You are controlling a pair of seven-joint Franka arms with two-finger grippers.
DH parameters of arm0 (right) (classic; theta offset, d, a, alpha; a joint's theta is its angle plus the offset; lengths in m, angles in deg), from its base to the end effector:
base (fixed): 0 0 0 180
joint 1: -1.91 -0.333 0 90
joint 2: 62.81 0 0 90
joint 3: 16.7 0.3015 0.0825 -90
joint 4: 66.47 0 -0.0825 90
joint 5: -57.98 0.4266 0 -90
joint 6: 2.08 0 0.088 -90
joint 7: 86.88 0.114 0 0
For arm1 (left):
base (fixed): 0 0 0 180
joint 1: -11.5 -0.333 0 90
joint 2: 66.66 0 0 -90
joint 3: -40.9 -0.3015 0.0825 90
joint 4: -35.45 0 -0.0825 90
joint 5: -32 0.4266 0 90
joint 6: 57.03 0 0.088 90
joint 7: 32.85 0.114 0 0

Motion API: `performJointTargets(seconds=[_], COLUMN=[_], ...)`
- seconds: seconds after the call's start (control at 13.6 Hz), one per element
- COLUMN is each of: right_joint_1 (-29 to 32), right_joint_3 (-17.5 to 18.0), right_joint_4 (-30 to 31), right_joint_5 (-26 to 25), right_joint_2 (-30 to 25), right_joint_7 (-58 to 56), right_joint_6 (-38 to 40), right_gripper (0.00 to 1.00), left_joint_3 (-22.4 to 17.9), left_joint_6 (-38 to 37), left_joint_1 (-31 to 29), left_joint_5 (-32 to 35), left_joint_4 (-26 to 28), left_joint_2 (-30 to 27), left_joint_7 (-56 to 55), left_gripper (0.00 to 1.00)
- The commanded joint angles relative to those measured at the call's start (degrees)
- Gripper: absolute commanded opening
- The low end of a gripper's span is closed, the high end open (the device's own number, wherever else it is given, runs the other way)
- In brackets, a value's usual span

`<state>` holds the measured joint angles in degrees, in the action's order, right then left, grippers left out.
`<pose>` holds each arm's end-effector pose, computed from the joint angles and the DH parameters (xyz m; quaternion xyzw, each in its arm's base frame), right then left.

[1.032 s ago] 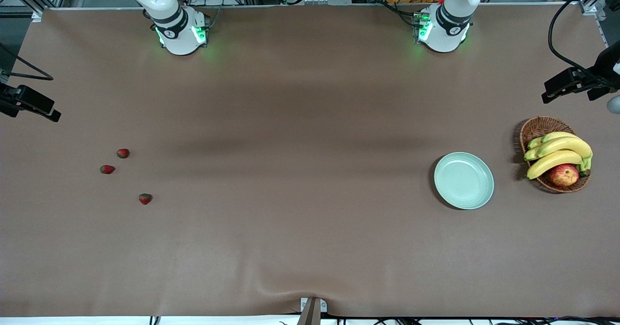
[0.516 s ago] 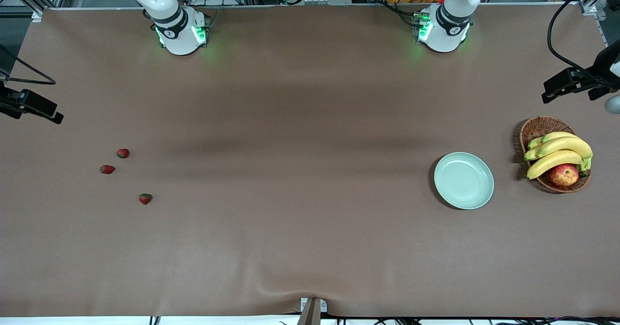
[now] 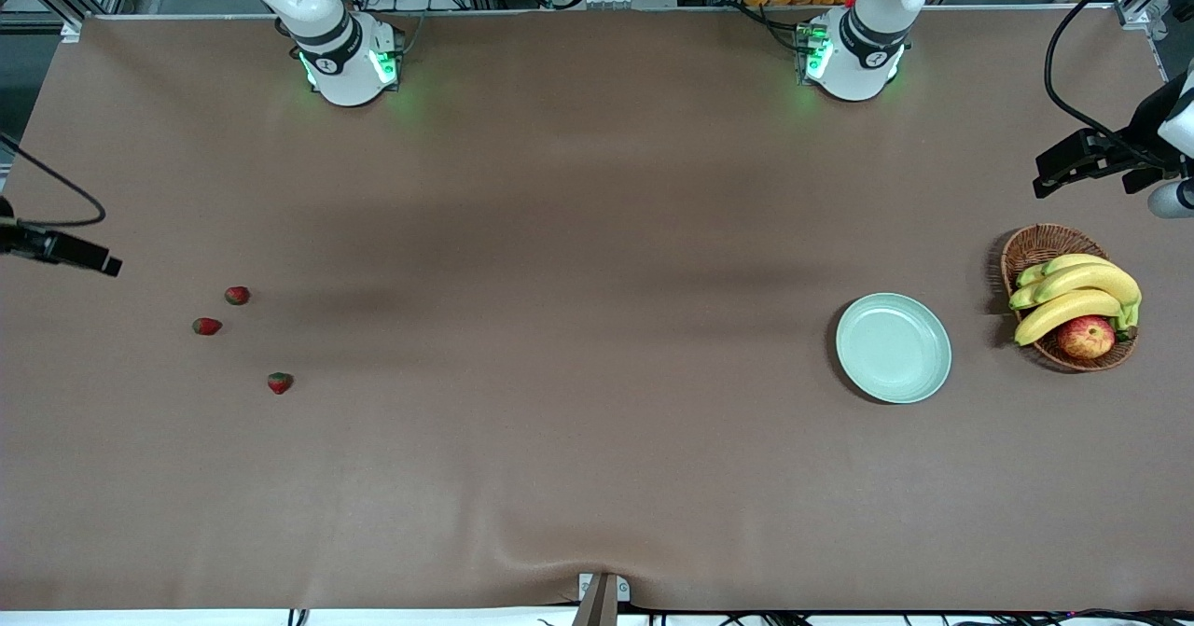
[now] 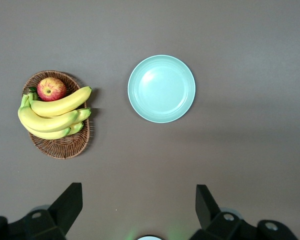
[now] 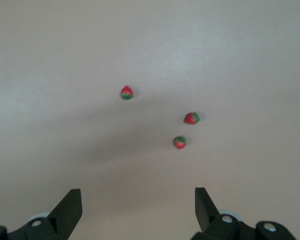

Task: Collect all strawberries into plate
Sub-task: 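Reach the right gripper down and grasp a red strawberry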

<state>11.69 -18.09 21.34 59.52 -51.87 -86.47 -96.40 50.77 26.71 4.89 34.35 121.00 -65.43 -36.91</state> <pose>0.6398 -0.1223 0.5096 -0.9940 0.1022 0.0374 0.0146 0.5914 -0.0276 0.6208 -0.9994 -0.0086 0.0251 0.0202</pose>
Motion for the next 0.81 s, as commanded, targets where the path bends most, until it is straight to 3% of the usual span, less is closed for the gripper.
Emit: performJointTargets(seconds=[0.0,0.74], right_joint_1=[3.7,10.3], right_joint_3=[0.7,0.7], right_joint_4=[5.1,5.5], right_joint_5=[0.5,0.5], right_joint_2=[0.9,14.6], right_joint_7=[-2.7,-6.6], right_joint_6=[-6.5,-16.0], right_gripper=[1.0,1.0], left_joint_3=[0.2,-0.2], left_joint_6=[-0.7,-0.3], left_joint_1=[-0.2,-0.3], left_joint_5=[0.8,0.5], left_joint_4=[-0.1,-0.3], left_joint_2=[0.0,0.4], left_joint_7=[0.3,-0.3], left_gripper=[1.0,1.0])
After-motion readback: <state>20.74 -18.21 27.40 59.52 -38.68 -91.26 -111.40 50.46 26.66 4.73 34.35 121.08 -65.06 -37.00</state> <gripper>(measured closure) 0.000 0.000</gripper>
